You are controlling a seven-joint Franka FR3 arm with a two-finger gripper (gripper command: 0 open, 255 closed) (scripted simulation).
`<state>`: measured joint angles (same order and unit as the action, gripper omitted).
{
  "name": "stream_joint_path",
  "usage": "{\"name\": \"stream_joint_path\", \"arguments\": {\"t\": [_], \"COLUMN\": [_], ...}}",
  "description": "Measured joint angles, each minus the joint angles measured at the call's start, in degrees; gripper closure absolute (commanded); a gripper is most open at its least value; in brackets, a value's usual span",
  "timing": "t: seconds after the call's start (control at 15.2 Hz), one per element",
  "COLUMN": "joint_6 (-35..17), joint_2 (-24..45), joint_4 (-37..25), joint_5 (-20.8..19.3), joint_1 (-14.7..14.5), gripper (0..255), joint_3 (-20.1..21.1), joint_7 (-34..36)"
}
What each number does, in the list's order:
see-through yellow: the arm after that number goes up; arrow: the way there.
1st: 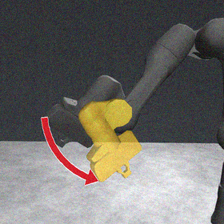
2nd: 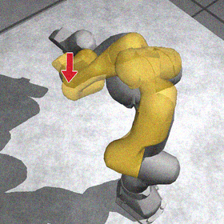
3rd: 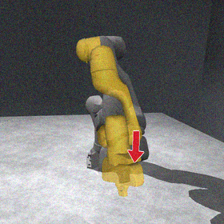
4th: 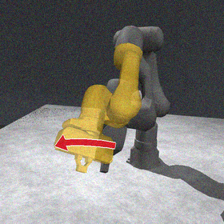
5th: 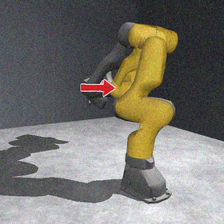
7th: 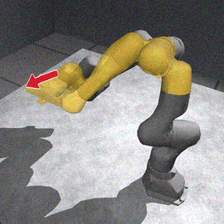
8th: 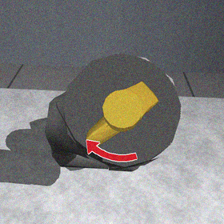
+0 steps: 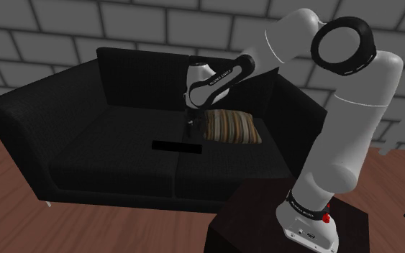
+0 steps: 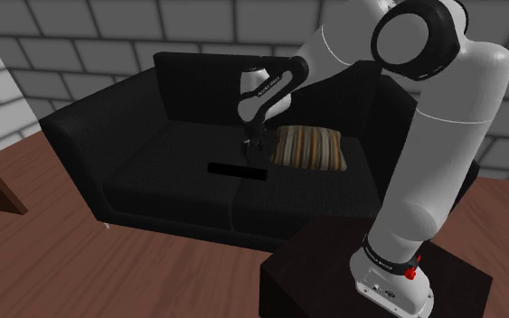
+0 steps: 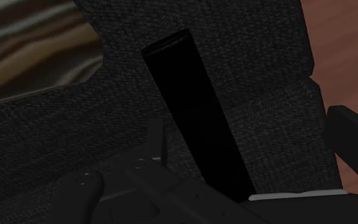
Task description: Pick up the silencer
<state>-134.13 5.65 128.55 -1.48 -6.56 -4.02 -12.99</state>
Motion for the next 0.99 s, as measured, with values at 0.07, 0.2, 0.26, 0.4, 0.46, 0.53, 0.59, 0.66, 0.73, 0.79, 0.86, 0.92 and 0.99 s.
{"name": "stream_joint_path", "arguments": {"t": [0.07, 0.2, 0.26, 0.4, 0.46, 0.53, 0.59, 0.66, 0.73, 0.79, 0.86, 0.92, 0.99], "joint_6": [-0.92, -2.97, -3.77, -5.03, -5.39, -5.67, -6.14, -6.30, -6.80, -7.10, -7.46, -8.17, -8.73], "joint_2": [2.32, 6.87, 8.86, 13.20, 15.26, 17.53, 19.69, 21.02, 21.88, 22.55, 23.29, 23.91, 24.60], "joint_4": [-1.67, -4.66, -6.12, -9.73, -11.65, -13.92, -15.85, -17.15, -17.60, -18.02, -18.44, -18.35, -18.49], "joint_5": [0.09, 0.24, 0.28, 0.25, 0.20, 0.14, -0.01, -0.05, -0.08, -0.09, -0.09, -0.09, -0.10], "joint_1": [-0.09, -0.09, -0.05, -0.26, -0.32, -0.35, -0.56, -0.52, -0.50, -0.47, -0.45, -0.44, -0.52], "gripper": [0, 0, 0, 0, 0, 0, 0, 0, 0, 0, 0, 0, 0], "joint_3": [0.18, 0.50, 0.67, 1.19, 1.43, 1.66, 1.92, 2.07, 2.13, 2.17, 2.19, 2.21, 2.23], "joint_7": [-0.68, -2.17, -2.94, -3.92, -4.46, -5.04, -5.32, -5.77, -5.98, -6.10, -6.15, -6.16, -6.05]}}
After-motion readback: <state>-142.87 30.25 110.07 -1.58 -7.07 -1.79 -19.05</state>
